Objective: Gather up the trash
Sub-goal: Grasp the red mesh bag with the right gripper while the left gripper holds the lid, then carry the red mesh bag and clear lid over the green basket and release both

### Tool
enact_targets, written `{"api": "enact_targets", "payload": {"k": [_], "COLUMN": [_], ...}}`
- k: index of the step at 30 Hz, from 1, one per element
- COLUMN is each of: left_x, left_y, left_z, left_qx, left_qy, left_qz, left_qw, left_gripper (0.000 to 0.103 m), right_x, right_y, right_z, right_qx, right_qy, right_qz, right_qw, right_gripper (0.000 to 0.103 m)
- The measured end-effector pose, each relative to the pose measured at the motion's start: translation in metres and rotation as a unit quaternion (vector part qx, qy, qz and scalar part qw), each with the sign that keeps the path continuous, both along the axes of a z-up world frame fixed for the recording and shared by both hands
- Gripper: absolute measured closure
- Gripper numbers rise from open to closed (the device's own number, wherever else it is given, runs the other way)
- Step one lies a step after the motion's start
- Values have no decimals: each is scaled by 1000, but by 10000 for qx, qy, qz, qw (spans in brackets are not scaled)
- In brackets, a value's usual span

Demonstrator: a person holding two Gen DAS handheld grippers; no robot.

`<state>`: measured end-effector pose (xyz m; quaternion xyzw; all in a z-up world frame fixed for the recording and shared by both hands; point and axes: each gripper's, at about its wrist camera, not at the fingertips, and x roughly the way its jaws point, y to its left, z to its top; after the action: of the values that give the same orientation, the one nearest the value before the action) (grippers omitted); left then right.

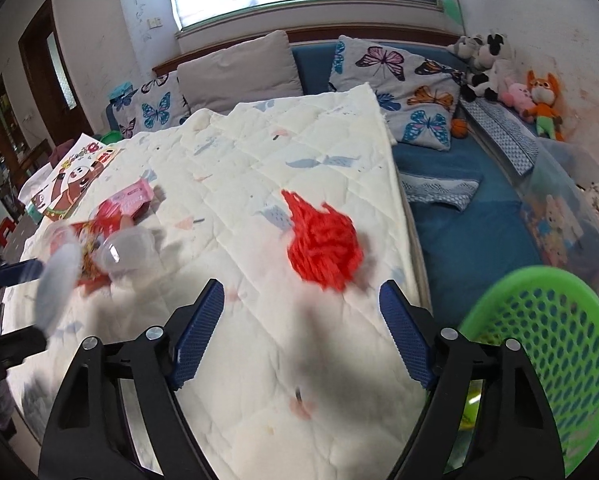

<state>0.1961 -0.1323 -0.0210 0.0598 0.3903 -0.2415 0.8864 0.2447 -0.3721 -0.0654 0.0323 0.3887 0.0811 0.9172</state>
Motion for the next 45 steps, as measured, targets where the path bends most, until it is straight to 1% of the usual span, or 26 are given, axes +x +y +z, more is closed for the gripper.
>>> {"api": "enact_targets", "payload": {"k": [5,11,14,16,18,19,22,27,34,45], "left_x": [4,9,12,12,12,12,11,8,-1,-21], "left_y": [12,22,26,26,25,25,22,18,3,-31], "left_z": [6,1,-1,-2,-2,-2,-1,3,9,15], "left_qx": [-38,-104,-135,-137,-157,-161,-164,-184,-225,-231], "left_qy": [-51,60,122,123,136,136,115,80,70,37], "left_qz": [84,192,240,252,247,237,209,160,17,-311], "left_qw": [9999,9997,9995,9995,9995,9995,9996,9997,9997,9992], "left_gripper": [17,17,17,17,17,17,17,17,17,17], "right_x": [30,53,57,56,53,52,44,26,-15,-72], "right_y": [6,7,6,3,1,0,-4,-7,-15,-40], "right_z": [-9,-29,-35,-38,-38,-37,-30,-16,4,17], "right_qx": [-131,-386,-475,-480,-444,-435,-325,-260,-238,-249], "right_qy": [118,318,365,367,358,339,277,134,-50,-166], "right_qz": [-26,-103,-163,-245,-269,-285,-326,-323,-347,-628], "right_qw": [9998,9987,9981,9979,9980,9981,9986,9991,9991,9976], "right_gripper": [29,34,41,48,50,54,57,57,57,57]}}
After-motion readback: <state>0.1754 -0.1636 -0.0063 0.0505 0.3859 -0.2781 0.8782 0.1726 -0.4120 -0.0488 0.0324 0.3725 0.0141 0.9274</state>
